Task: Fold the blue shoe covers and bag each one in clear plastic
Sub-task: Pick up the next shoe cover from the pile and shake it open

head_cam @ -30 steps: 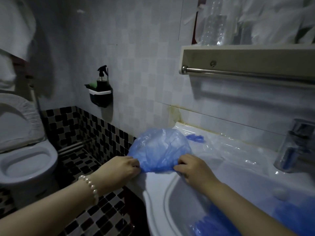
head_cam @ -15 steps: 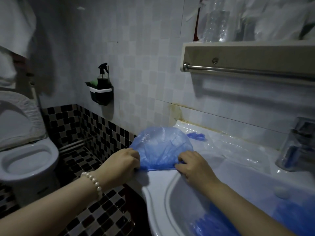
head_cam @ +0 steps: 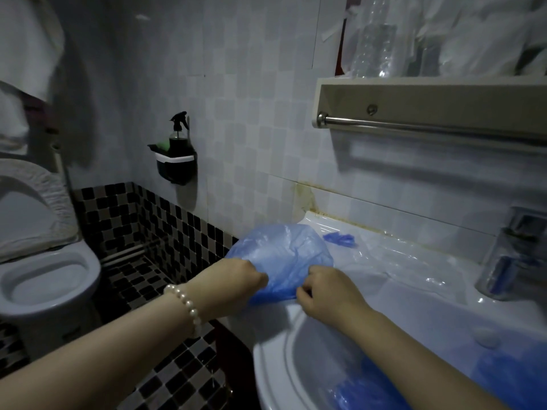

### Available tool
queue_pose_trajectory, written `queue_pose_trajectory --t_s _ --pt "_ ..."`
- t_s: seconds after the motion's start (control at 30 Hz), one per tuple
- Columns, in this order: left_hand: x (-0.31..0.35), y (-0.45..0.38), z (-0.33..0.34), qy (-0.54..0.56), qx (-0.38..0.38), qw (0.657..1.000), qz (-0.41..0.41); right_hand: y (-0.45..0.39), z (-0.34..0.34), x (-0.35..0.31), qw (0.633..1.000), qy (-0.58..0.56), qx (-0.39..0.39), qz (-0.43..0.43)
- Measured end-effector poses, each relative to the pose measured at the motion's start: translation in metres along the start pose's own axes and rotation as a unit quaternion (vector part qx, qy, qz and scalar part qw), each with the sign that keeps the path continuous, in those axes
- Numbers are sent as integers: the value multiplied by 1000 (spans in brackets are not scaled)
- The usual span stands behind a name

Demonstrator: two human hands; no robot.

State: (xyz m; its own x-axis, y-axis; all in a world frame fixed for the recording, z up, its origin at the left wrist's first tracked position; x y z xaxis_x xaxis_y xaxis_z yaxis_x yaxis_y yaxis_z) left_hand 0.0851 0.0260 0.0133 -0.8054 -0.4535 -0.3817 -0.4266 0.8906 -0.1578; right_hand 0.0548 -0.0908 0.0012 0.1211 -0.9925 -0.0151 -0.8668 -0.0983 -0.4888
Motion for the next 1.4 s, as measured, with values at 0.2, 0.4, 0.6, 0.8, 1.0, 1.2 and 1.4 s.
queue_pose_trajectory --t_s 0.2,0.4,0.6,0.8,1.0,1.2,1.4 --pt "5 -12 -5 22 41 998 -30 -6 14 -11 991 110 -63 46" --pt "-16 -15 28 117 -23 981 -152 -19 14 -13 982 111 -115 96" --pt "-21 -7 38 117 -15 967 -225 -20 28 -7 968 119 -169 141" --pt "-20 0 30 97 -10 967 -235 -17 17 -4 976 130 -109 138" --pt "-28 13 25 113 26 952 -284 -13 11 -7 978 119 -90 144" --pt "-44 16 7 216 29 927 -304 -13 -12 0 970 62 -127 199" --pt "-55 32 -73 251 256 892 -274 -27 -81 0 976 -84 67 191"
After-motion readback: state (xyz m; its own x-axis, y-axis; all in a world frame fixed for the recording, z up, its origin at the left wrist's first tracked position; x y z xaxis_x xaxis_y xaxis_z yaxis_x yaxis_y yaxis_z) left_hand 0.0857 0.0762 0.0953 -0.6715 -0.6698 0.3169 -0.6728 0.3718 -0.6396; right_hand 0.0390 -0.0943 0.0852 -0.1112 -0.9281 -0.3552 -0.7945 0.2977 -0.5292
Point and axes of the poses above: each hand's wrist, its own y-axis away from the middle knuckle, its own z-axis out of the palm, x = y × z, the point moved 8 cm from there along -y, towards the middle knuckle, and after that the axes turned 2 degrees about y, right-handed, at the moved point
